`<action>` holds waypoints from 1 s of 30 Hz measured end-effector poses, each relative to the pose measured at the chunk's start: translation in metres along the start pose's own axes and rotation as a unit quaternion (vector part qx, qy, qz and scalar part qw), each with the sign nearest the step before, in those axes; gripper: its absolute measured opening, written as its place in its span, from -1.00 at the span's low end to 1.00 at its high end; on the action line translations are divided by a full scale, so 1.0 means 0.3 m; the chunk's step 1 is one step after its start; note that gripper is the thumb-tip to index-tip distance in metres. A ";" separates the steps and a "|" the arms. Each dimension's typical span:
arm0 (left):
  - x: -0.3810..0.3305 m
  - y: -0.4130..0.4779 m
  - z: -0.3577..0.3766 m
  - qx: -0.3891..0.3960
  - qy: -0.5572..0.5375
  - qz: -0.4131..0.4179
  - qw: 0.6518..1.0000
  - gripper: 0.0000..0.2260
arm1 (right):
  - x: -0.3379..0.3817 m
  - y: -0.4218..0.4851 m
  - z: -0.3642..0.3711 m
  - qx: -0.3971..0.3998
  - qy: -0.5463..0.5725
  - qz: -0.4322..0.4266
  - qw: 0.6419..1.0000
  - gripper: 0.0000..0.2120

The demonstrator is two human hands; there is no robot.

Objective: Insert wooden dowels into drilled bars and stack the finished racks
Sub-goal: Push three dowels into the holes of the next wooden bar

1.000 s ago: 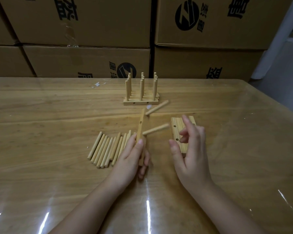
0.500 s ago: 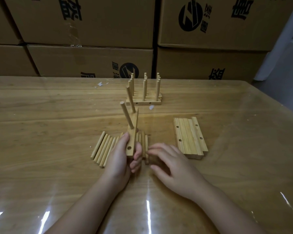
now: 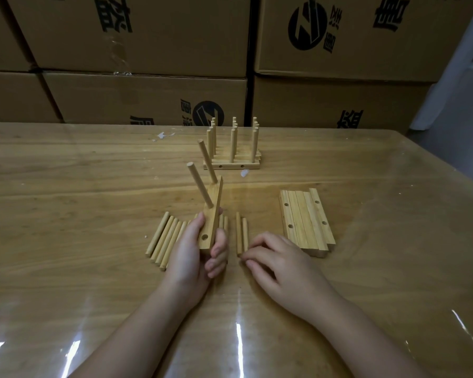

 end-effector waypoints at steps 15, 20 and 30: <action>-0.006 -0.003 0.010 -0.010 -0.017 0.013 1.000 -0.70 | -0.018 -0.006 0.003 0.044 -0.075 0.031 0.996 -0.64; -0.008 -0.009 0.013 0.002 0.017 0.014 1.000 -0.75 | -0.024 -0.001 0.001 0.024 -0.089 0.041 0.995 -0.68; -0.008 -0.017 0.020 -0.003 0.050 0.037 0.998 -0.67 | -0.010 0.003 0.004 0.044 -0.113 0.059 0.991 -0.78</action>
Point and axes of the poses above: each hand's wrist, its own y-axis towards the middle knuckle, its own z-axis out of the palm, x = y × z, the point moved 2 cm from there along y, towards the middle knuckle, and after that the axes turned 13 degrees about -x, right-handed, at the moved point
